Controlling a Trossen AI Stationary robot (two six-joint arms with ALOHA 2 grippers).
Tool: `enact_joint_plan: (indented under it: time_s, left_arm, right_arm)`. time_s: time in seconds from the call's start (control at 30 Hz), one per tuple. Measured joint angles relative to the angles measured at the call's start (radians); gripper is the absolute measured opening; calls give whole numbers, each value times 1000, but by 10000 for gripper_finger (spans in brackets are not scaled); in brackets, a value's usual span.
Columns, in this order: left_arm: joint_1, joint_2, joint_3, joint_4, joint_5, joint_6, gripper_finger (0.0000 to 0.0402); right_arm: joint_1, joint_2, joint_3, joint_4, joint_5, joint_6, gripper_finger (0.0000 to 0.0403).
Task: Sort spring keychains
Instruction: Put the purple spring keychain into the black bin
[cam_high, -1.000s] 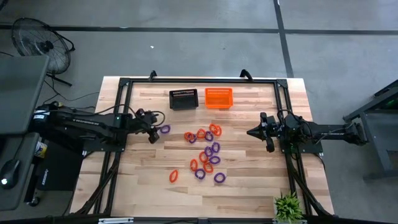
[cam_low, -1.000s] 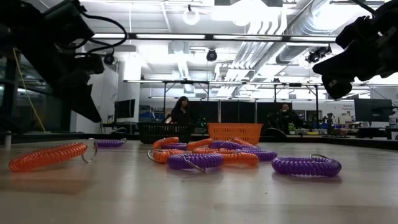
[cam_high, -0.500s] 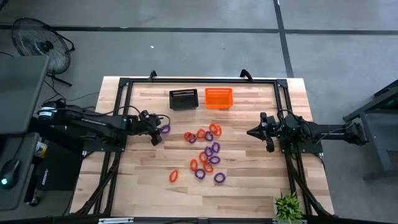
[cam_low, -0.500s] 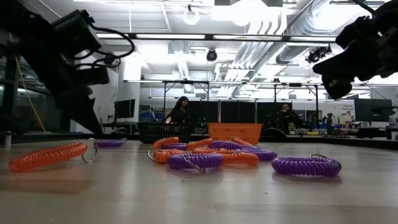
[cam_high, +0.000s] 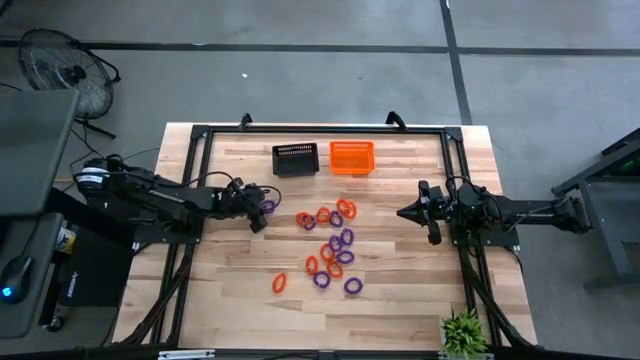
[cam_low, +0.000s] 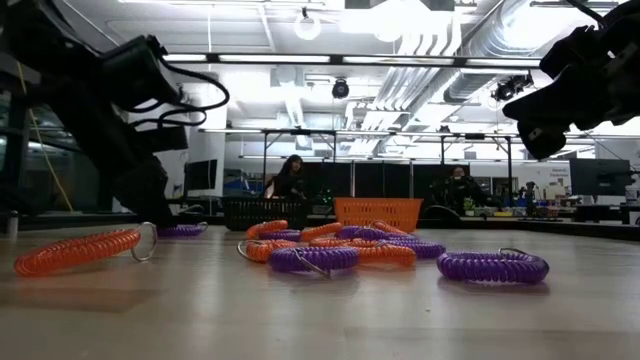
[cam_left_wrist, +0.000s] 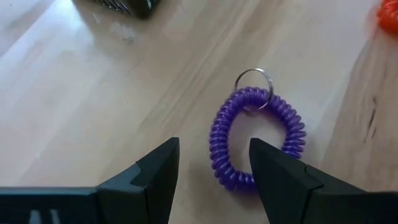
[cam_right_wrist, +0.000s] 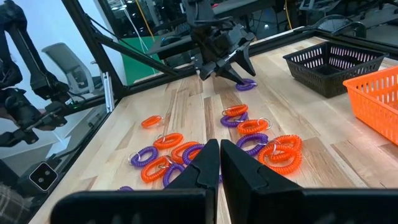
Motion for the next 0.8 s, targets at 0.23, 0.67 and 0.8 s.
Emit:
enact_joint_plan:
  time_s: [0.23,0.67,0.8]
  left_arm:
    - [0,25,0,-4,33,-2,187]
    - [-1,26,-1,-8,67,1,73]
    - [-1,26,-2,-9,70,1,48]
  right_arm:
    - [0,0,0,0,0,0,11]
    - [0,0,0,0,0,0,11]
    - [0,0,0,0,0,0,11]
